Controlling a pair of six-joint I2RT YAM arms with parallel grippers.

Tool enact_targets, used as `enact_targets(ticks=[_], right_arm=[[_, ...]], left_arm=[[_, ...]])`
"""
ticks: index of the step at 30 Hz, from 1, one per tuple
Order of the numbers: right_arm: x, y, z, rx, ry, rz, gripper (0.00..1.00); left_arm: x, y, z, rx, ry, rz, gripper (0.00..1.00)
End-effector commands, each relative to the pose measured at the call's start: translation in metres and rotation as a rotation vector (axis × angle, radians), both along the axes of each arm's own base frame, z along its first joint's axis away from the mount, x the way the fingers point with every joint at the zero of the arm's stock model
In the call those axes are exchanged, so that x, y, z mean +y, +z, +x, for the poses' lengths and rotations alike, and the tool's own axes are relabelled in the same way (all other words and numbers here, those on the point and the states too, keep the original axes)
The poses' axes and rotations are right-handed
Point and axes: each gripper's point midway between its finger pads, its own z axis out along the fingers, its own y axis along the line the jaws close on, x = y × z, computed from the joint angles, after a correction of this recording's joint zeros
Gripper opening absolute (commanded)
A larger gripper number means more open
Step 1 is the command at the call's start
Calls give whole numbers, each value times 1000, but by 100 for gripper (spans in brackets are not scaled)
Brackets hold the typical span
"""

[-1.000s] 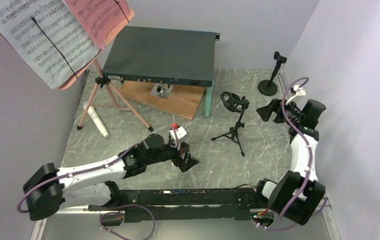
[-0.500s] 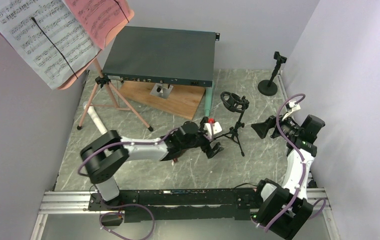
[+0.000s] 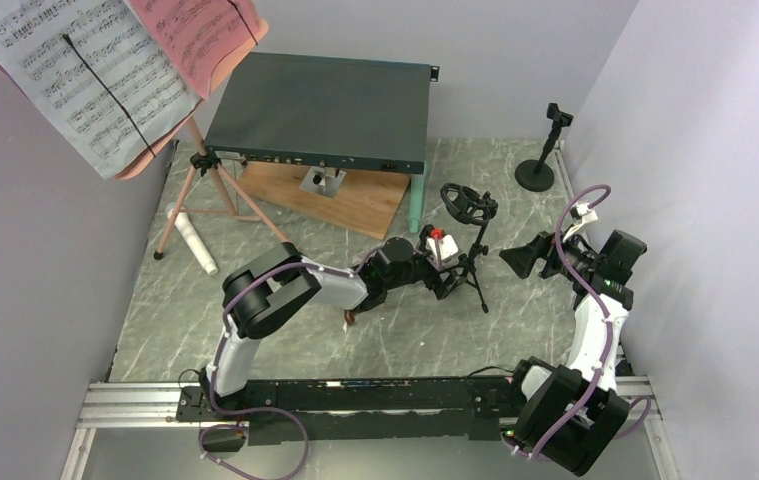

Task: Pack up the instrument practice props
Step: Pick up the microphone stand at the center of the board.

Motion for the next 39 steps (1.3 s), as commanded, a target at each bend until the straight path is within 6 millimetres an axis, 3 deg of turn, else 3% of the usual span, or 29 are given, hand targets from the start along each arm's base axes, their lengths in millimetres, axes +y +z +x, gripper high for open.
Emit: enact_targets(ticks=[1,8,17,20,25,32,39], right_arm=[[1,21,3,-72,28,-14,99],[1,21,4,-72,32,-9,99],[4,22,2,-76,49,4,99],[5,22,1,-79,59,7,99],[8,21,-1,-74,80,12,99],[30,20,-13,-42,227,88,99],[79,12,-29,25,451,181,96]], left_arm=[[-26,54,13,-97,-16,-153,91],[-36,51,19,-71,-12,-160,82],[-47,54,19,-42,-26,-181,61],[-49,55,15,-38,-45,-177,44],[-44,63,6,-13,-66,-188,1],[-9,79,-25,8,-108,-199,0],[20,76,-56,78,-200,-148,0]])
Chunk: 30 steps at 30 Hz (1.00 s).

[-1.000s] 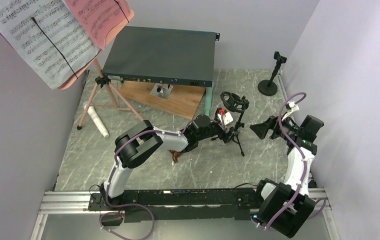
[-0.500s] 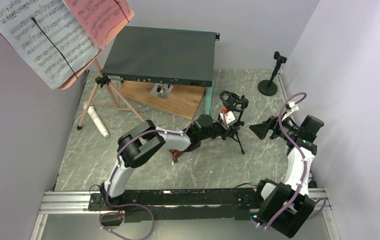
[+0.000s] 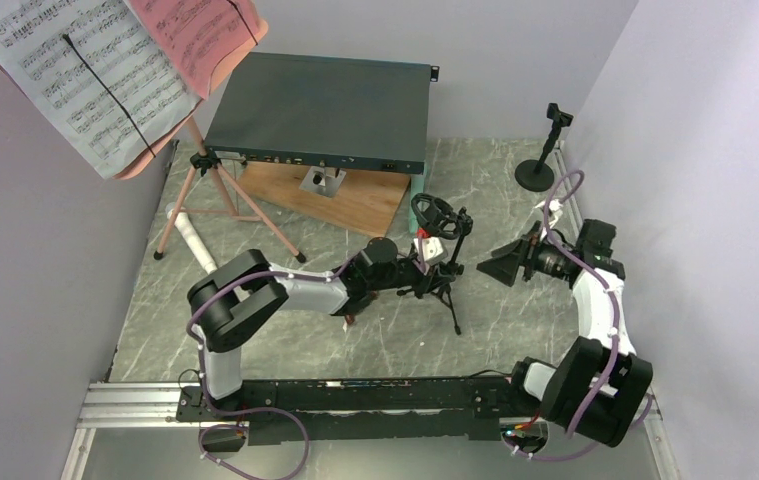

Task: Pack up the instrument practice props
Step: Pick up the microphone stand at the center of the board, then unscrew the knob on the microphone stand.

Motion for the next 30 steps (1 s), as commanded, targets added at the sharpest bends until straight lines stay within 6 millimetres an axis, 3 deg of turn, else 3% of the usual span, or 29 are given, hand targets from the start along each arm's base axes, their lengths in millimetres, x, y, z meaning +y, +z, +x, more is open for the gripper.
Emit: enact_targets(ticks=[1,8,26,30], right_arm=[[35,13,-15,-27,179,92,96],[56,4,-19,104,265,223,82],[81,-10,-23,173,356,206,49],[83,-8,-25,155,372,203,29]], left_arm=[[11,39,-22,-15,-87,-86,0],[19,44,-21,4,-41,-132,0],[5,54,-18,29,-17,-166,0],[4,54,-18,32,-14,-167,0]])
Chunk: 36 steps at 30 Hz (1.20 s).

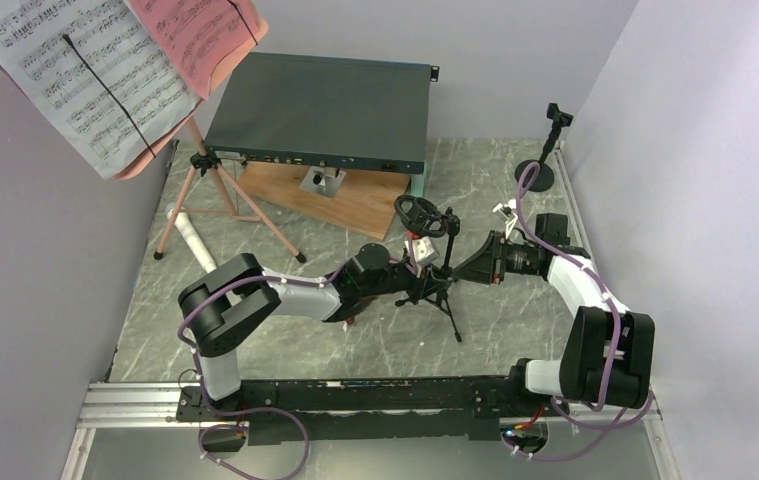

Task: Pack up the instrument practice props
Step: Unscrew the knob on the microphone stand.

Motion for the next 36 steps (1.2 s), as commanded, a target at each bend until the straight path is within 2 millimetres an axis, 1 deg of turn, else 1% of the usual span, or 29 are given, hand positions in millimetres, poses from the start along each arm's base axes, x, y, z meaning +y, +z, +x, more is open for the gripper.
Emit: enact_targets(ticks=[1,4,6,7,11,14,15,17,18,20,22,23,24,26,27,29,30,32,34,36], right_arm=[[2,8,1,-89,31,8,23],[1,8,-1,-168,49,-31,9],[2,7,-5,-257,80,-81,2],[2,8,-6,-311,101,-108,0],[6,10,-15,-590,222,-197,0],[5,12,-22,-892,323,-268,0],[3,11,-20,-978,343,-307,0],[-1,9,-9,-1120,352,-401,0],[-3,13,-2,-1195,332,-459,0],[-7,10,8,-1257,298,-553,0],[-8,8,6,-1227,290,-556,0],[-6,9,3,-1193,283,-536,5],[-4,9,-1,-1159,274,-511,19],[0,8,-11,-1079,260,-461,41],[1,9,-14,-1021,239,-442,50],[0,14,-14,-909,184,-432,64],[-1,16,-15,-857,160,-422,70],[-5,24,-21,-773,118,-367,77],[-5,33,-29,-706,98,-288,81],[-3,38,-33,-584,78,-212,83]], left_arm=[[-12,50,4,-64,0,-133,0],[-12,51,4,-57,4,-134,0],[-11,52,4,-46,7,-137,0],[-11,52,3,-40,6,-138,0],[-11,54,0,-14,-4,-140,0],[-11,53,-3,2,-14,-137,0],[-11,53,-3,7,-16,-135,0],[-11,52,-3,9,-17,-134,0],[-11,53,-4,8,-18,-137,0],[-11,53,-5,9,-21,-135,0],[-11,53,-5,8,-22,-131,0],[-10,53,-5,7,-22,-129,0],[-10,52,-5,6,-22,-126,0],[-9,52,-5,1,-25,-117,0],[-9,52,-7,-2,-29,-111,0],[-8,52,-8,-10,-34,-101,0],[-7,52,-8,-13,-36,-98,0],[-6,52,-9,-20,-37,-91,0],[-6,52,-9,-26,-39,-86,0],[-6,51,-9,-29,-42,-80,0]])
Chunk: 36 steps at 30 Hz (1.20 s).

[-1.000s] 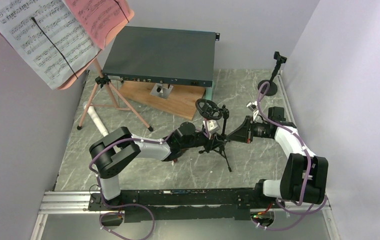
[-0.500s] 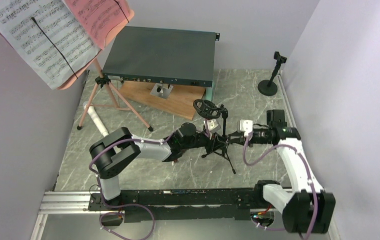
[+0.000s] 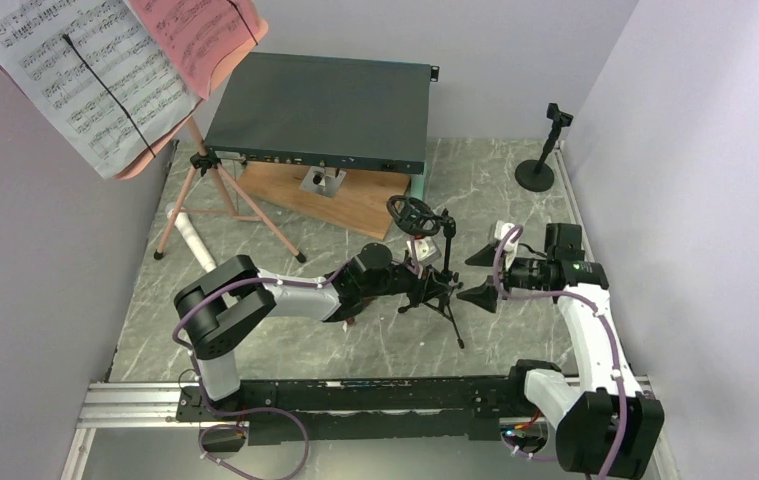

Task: Pack up the instrument practice props
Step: Unscrew the knob on the microphone stand.

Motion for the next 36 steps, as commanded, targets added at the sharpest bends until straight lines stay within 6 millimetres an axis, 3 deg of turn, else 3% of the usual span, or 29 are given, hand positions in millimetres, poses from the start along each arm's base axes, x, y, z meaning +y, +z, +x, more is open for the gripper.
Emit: enact_targets(ticks=[1,4,6,12,18,27,36], right_arm=[[10,30,-14,274,-21,229,83],[14,38,-21,420,-6,360,83],[12,37,-11,537,-55,377,83],[8,11,4,722,-172,397,82],[9,6,5,764,-184,415,76],[9,3,6,774,-176,421,51],[10,2,7,736,-160,418,37]], left_arm=[[-5,52,2,-96,-20,-98,0],[-5,51,2,-99,-22,-101,0],[-6,52,2,-99,-21,-104,0],[-7,51,1,-99,-21,-107,0],[-10,50,2,-98,-21,-112,0],[-11,52,3,-98,-18,-120,0],[-12,56,1,-98,-23,-128,0]])
